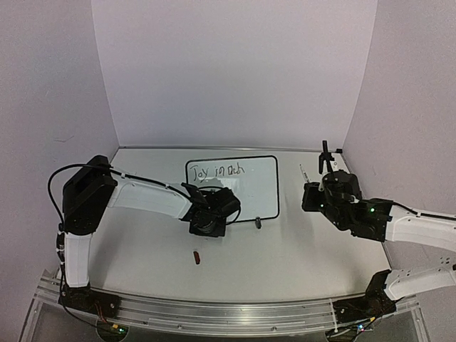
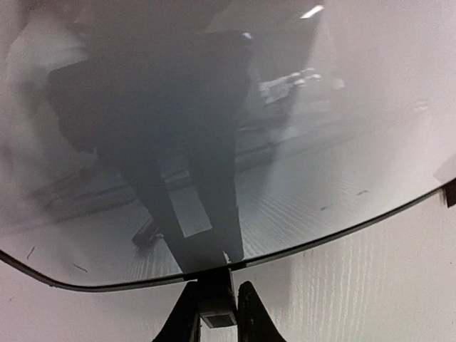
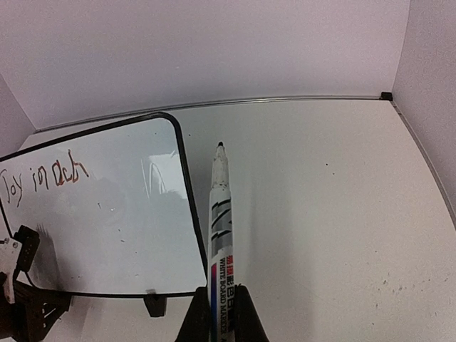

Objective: Write a sentence on the whiteboard

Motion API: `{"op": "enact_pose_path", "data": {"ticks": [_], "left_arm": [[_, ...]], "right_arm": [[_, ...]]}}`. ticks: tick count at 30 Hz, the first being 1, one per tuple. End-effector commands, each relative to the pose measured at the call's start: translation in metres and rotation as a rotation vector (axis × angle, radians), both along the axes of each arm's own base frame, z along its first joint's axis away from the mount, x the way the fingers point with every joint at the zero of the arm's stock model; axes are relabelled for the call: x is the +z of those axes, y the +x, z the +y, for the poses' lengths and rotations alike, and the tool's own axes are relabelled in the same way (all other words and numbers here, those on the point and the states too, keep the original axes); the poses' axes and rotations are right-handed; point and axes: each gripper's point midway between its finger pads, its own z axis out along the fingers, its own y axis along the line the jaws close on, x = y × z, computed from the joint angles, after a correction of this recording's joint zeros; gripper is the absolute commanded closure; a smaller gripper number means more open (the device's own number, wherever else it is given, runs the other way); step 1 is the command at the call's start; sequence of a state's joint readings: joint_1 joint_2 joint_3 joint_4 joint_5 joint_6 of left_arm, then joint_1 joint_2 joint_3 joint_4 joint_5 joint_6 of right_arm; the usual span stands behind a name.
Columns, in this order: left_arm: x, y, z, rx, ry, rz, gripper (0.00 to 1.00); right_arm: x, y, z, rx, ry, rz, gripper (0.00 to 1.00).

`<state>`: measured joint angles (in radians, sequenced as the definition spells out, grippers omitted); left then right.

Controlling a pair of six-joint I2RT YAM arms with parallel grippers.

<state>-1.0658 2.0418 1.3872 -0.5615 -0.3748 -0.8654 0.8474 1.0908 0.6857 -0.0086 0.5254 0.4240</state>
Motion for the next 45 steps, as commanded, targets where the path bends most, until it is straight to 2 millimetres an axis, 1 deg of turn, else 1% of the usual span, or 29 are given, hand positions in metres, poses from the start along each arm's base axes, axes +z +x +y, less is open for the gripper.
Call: {"op": "enact_pose_path", "data": {"ticks": [1, 4, 10, 14, 21, 26, 32, 35, 41, 43, 45], "left_arm": [[0.004, -0.002, 0.008, -0.012, 0.04, -0.019, 0.89], [0.002, -0.007, 0.017, -0.002, 0.043, -0.013, 0.92], [0.006, -0.016, 0.03, 0.02, 0.026, -0.001, 0.96], [0.009, -0.024, 0.039, 0.041, 0.004, 0.015, 0.98], [0.012, -0.045, 0.05, 0.057, -0.007, 0.041, 0.98], [0.012, -0.058, 0.052, 0.067, -0.025, 0.062, 0.98], [0.014, -0.069, 0.046, 0.06, -0.054, 0.085, 0.97], [0.014, -0.072, 0.045, 0.059, -0.068, 0.089, 0.93], [0.026, -0.073, 0.046, 0.05, -0.115, 0.066, 0.77], [0.029, -0.074, 0.047, 0.046, -0.118, 0.068, 0.72], [0.031, -0.076, 0.048, 0.041, -0.124, 0.069, 0.63]], "right_arm": [[0.01, 0.001, 0.0, -0.001, 0.027, -0.021, 1.0], [0.007, 0.0, -0.001, 0.0, 0.012, -0.008, 1.0], [0.011, -0.001, -0.001, -0.001, 0.01, -0.012, 1.0], [0.012, -0.001, -0.004, -0.011, 0.009, -0.014, 1.0], [0.011, -0.003, -0.007, -0.02, 0.014, -0.01, 1.0], [0.011, -0.004, -0.007, -0.018, 0.021, -0.009, 1.0], [0.012, -0.004, -0.008, -0.018, 0.023, -0.009, 1.0], [0.013, -0.005, -0.008, -0.016, 0.026, -0.009, 1.0], [0.013, -0.006, -0.008, -0.011, 0.027, -0.006, 1.0], [0.013, -0.007, -0.009, -0.011, 0.026, -0.005, 1.0], [0.013, -0.007, -0.009, -0.009, 0.028, -0.004, 1.0]]}}
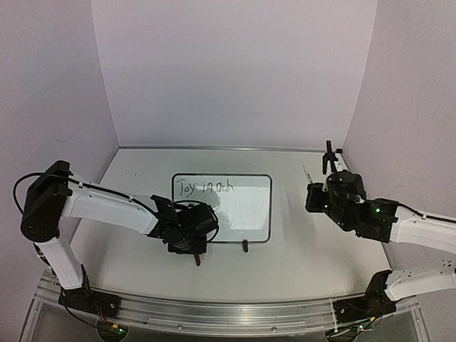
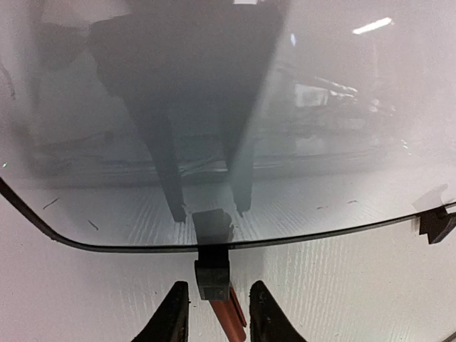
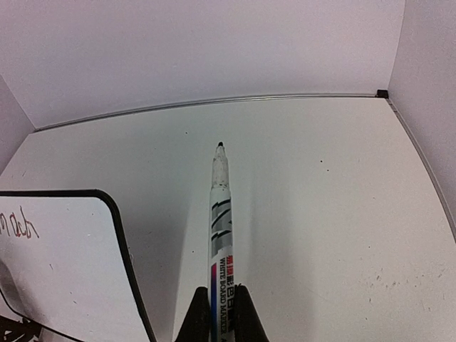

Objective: Write a sentence on the whiteboard

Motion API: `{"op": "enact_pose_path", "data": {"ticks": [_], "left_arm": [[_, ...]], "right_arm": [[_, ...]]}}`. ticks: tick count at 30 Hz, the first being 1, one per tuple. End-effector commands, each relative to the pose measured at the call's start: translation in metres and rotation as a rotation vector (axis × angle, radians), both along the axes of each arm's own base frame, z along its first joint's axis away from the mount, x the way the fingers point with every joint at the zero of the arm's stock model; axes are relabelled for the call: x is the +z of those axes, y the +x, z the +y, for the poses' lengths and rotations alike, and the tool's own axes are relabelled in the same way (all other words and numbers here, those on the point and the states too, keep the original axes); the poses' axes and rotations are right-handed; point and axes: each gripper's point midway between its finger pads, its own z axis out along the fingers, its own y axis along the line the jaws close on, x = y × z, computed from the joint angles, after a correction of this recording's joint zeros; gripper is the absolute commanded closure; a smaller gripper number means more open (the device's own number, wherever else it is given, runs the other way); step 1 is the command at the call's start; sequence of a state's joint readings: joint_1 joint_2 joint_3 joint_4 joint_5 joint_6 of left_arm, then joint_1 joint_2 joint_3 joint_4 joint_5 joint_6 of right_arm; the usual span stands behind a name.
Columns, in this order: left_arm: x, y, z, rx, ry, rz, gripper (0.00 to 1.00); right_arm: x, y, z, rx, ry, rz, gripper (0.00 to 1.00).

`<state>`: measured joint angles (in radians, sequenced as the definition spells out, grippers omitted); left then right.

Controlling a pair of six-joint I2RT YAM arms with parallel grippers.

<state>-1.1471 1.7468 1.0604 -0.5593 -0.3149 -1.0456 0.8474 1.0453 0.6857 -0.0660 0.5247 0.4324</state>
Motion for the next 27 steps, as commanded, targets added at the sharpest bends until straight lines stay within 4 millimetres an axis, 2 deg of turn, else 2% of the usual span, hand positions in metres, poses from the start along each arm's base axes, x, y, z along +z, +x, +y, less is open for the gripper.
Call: {"op": "enact_pose_path", "data": {"ticks": [1, 4, 8, 12, 15, 17, 22, 24, 27], "left_arm": [[0.022, -0.003, -0.001, -0.019, -0.052, -0.02, 0.59], [0.034, -0.005, 0.002, -0.029, -0.078, -0.032, 0.5], [0.065, -0.006, 0.012, -0.053, -0.101, -0.074, 0.36], [0.107, -0.006, 0.034, -0.086, -0.063, -0.138, 0.22], [0.139, -0.002, 0.055, -0.12, -0.019, -0.182, 0.17], [0.154, 0.002, 0.061, -0.176, -0.036, -0.188, 0.15], [0.195, 0.04, 0.086, -0.248, -0.104, -0.258, 0.12], [0.21, 0.054, 0.086, -0.311, -0.155, -0.296, 0.12], [0.217, 0.068, 0.076, -0.43, -0.231, -0.317, 0.11]], "right_arm": [[0.01, -0.001, -0.001, -0.006, 0.03, -0.013, 1.0], [0.012, -0.002, 0.0, 0.004, 0.037, -0.014, 1.0], [0.02, -0.007, 0.006, 0.052, 0.074, -0.018, 1.0], [0.035, -0.017, 0.014, 0.133, 0.126, -0.033, 1.0], [0.048, -0.027, 0.022, 0.214, 0.164, -0.049, 1.0], [0.057, -0.034, 0.027, 0.267, 0.183, -0.062, 1.0], [0.066, -0.046, 0.054, 0.403, 0.183, -0.057, 1.0], [0.063, -0.05, 0.069, 0.447, 0.159, -0.043, 1.0], [0.054, -0.053, 0.09, 0.477, 0.107, -0.024, 1.0]]}}
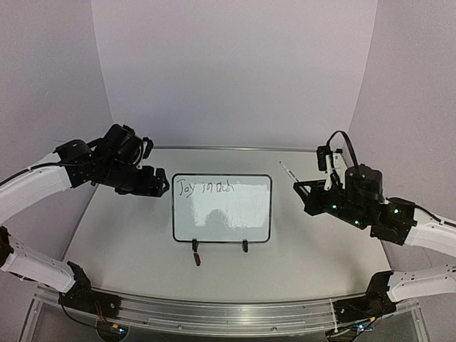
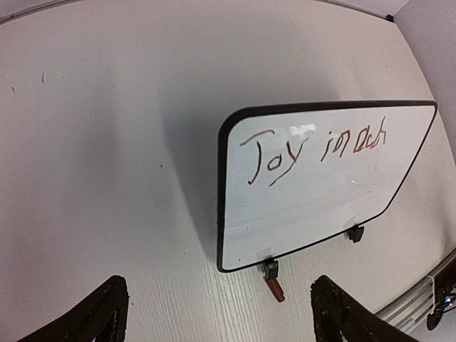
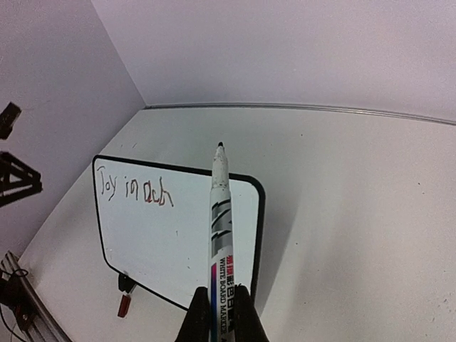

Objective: Write a sentence on the whiteboard

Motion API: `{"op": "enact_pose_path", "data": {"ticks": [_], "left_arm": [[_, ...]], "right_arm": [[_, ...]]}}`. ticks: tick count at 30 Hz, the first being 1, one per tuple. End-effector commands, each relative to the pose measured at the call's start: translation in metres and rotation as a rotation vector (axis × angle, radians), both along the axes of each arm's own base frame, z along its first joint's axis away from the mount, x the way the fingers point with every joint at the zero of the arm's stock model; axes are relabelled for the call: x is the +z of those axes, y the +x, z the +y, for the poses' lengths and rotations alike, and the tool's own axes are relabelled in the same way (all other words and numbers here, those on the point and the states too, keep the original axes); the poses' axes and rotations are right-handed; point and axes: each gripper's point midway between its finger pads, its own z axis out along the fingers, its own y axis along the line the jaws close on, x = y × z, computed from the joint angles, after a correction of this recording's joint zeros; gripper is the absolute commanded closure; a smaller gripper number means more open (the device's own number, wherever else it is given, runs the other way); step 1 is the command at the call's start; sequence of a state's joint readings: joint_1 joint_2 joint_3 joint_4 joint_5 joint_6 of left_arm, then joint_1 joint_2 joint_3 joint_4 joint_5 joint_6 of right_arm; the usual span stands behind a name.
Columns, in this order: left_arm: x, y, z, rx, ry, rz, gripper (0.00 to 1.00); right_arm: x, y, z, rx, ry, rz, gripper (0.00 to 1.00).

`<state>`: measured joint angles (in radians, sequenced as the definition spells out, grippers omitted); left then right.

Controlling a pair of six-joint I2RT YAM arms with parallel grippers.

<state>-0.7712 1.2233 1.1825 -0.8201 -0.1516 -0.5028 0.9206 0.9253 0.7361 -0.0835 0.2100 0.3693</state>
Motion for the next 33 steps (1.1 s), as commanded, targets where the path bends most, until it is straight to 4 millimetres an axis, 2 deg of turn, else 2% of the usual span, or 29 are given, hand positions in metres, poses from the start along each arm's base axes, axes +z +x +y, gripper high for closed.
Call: {"op": "enact_pose_path", "data": {"ticks": [1, 7, 12, 15, 19, 23, 33], "left_arm": [[0.028, 0.015, -0.024, -0.292, -0.088, -0.088, 0.11], [0.019, 0.058, -0.028, -0.34, -0.226, -0.075, 0.12], [0.001, 0.083, -0.023, -0.33, -0.218, -0.066, 0.19], [-0.009, 0.09, -0.023, -0.335, -0.197, -0.059, 0.32], [-0.022, 0.094, -0.024, -0.34, -0.173, -0.037, 0.42], [-0.028, 0.098, -0.018, -0.314, -0.136, -0.042, 0.45], [-0.043, 0.1, -0.019, -0.305, -0.132, -0.016, 0.49]], "right_arm": [[0.003, -0.009, 0.04, 0.104, -0.053, -0.013, 1.0], [-0.018, 0.002, 0.079, 0.116, -0.123, 0.009, 1.0], [-0.039, 0.016, 0.095, 0.073, -0.2, 0.019, 1.0], [-0.044, 0.021, 0.102, 0.062, -0.232, 0.012, 1.0], [-0.048, 0.024, 0.113, 0.061, -0.264, 0.004, 1.0], [-0.053, 0.029, 0.118, 0.041, -0.293, 0.006, 1.0], [-0.07, 0.034, 0.114, -0.015, -0.344, 0.038, 1.0]]}}
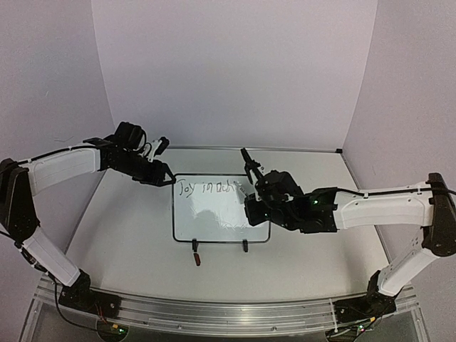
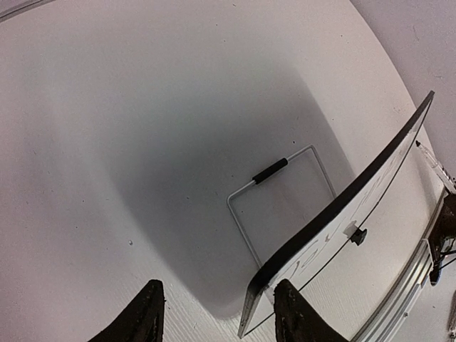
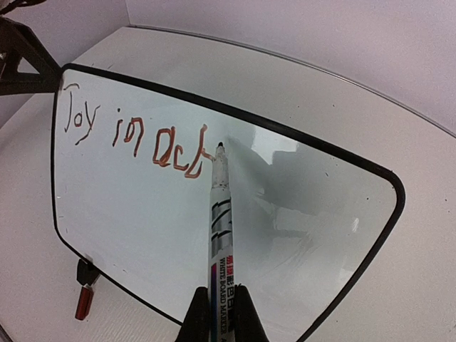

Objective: Write a sentence on the whiteboard

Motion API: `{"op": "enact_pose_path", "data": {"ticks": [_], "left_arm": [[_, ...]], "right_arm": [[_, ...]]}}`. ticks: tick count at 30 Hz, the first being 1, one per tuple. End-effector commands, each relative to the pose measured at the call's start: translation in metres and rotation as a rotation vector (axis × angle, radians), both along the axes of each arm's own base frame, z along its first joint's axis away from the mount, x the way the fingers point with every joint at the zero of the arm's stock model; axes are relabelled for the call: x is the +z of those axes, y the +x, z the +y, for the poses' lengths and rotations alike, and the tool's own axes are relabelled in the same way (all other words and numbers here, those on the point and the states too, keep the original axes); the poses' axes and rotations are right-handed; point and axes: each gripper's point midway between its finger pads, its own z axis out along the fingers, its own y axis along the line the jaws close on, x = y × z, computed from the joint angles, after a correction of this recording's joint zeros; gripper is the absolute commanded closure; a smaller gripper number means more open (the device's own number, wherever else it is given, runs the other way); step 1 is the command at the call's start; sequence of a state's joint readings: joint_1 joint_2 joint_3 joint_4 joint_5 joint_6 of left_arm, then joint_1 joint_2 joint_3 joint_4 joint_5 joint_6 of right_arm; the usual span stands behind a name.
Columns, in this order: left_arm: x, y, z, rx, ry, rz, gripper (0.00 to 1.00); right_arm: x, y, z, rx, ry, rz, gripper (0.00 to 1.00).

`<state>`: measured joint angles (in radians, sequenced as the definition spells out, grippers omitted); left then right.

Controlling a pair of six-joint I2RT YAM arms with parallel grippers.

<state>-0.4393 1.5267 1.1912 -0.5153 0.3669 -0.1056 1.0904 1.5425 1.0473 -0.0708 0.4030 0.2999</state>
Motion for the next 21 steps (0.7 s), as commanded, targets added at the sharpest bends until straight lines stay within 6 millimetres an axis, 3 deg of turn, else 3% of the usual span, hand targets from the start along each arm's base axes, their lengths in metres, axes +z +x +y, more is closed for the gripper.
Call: {"op": "enact_pose_path", "data": {"ticks": [1, 12, 21], "left_arm": [[0.006, 0.01, -0.004, 0.0, -0.013, -0.038, 0.49], [0.0, 0.009, -0.011, -0.023, -0.039, -0.004, 0.58], [0.009, 0.003, -0.018, -0.063, -0.086, -0.016, 0.69]], "right_arm": [[0.007, 0.004, 0.001, -0.043, 0.003, -0.015, 1.0], [0.002, 0.005, 0.0, -0.047, -0.01, -0.009, 1.0], [0.001, 0.005, 0.0, -0.051, -0.011, -0.009, 1.0]]}}
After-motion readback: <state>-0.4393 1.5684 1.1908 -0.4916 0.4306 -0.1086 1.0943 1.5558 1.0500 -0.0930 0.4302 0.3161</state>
